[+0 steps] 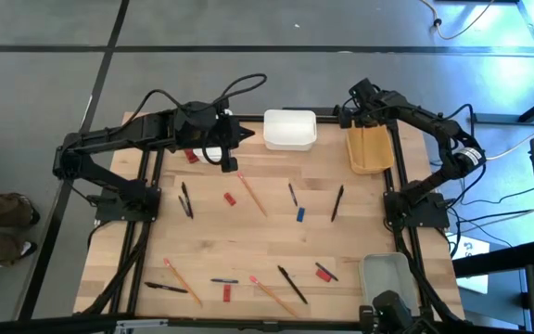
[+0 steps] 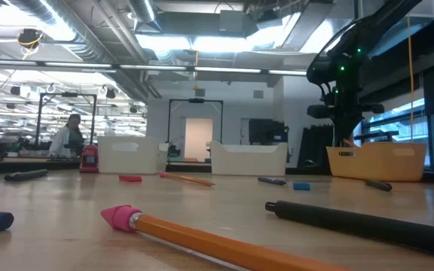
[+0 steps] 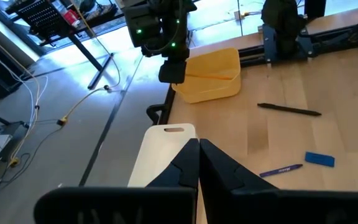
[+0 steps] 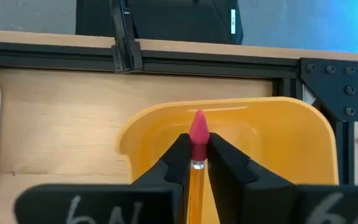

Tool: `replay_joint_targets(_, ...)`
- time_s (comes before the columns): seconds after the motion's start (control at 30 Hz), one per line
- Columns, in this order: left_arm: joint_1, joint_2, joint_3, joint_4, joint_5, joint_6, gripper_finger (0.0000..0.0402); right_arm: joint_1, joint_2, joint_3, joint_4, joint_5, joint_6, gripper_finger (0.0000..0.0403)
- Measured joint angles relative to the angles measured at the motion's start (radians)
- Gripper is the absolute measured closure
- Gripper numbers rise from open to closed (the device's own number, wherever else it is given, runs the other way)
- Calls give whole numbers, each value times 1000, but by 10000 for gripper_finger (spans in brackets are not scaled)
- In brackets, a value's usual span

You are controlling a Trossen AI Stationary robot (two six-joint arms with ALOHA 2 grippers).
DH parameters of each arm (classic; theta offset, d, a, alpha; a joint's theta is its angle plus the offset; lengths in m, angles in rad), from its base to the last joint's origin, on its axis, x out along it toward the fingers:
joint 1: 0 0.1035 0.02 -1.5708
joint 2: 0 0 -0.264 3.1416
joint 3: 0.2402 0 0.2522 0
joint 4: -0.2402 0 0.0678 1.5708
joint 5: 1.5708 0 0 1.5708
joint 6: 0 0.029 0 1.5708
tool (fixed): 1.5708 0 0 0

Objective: Sort crayons/erasers/pens/pencils in bins
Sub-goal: Put the yellow pencil into the yellow bin, then put the top red eraser into the left white bin

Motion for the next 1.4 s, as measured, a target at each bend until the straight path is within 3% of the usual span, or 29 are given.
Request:
replay_joint_targets(0.47,0,0,0,0,0,0,401,-1,0,0,2,-1,-7,263)
replay_joint_targets(0.83,0,0,0,0,0,0,401,22,-89,173,-130,2,-87,254)
replay_joint_targets(1.03,0,0,0,0,2,-3,401,150,-252,242,-145,-4,-157,254)
replay_joint_targets(1.2,-6,0,0,0,7,-9,401,303,-355,261,-145,-158,-219,254)
replay_joint_targets(1.4,-15,0,0,1,7,-10,401,497,-403,261,-152,-208,-261,254)
